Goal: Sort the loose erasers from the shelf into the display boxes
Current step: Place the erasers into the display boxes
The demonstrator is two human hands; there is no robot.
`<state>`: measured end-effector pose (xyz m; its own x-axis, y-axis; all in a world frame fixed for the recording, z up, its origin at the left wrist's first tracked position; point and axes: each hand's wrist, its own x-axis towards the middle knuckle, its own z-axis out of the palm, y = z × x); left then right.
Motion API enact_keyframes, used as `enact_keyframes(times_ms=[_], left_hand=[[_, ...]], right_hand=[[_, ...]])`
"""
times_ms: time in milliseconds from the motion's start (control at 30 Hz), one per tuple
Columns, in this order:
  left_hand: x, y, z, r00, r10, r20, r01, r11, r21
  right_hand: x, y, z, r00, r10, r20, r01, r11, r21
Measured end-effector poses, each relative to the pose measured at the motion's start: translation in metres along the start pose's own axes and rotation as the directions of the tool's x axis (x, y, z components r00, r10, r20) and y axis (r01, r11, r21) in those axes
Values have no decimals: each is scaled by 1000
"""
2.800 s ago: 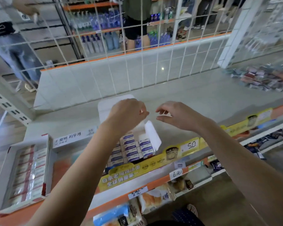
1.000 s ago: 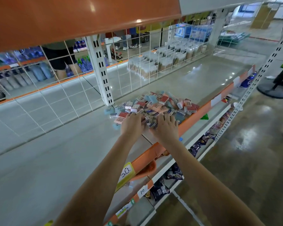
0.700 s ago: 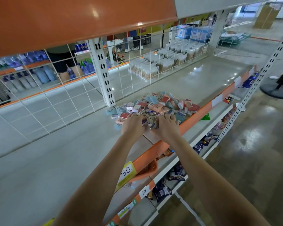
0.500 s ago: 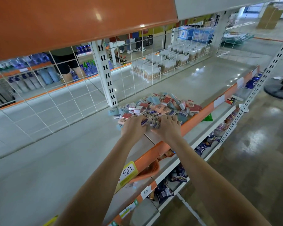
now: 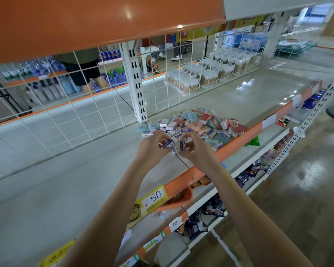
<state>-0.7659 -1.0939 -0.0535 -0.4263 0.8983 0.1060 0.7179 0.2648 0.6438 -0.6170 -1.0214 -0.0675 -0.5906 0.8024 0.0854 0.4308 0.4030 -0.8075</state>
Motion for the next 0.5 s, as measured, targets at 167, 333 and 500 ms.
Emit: enact_keyframes(times_ms=[167, 333, 500], left_hand=[[-15, -1, -4, 997, -62, 46, 67, 991, -112], [-24, -5, -1, 986, -128, 111, 157, 936, -314], [-30, -3, -1, 981, -146, 131, 187, 898, -398]], right_hand=[[-13, -3, 10, 998, -26, 59, 20, 995, 97], [-22, -6, 15, 995, -38, 93, 22, 985, 169], [-25, -9, 16, 996, -31, 85, 15, 983, 183]])
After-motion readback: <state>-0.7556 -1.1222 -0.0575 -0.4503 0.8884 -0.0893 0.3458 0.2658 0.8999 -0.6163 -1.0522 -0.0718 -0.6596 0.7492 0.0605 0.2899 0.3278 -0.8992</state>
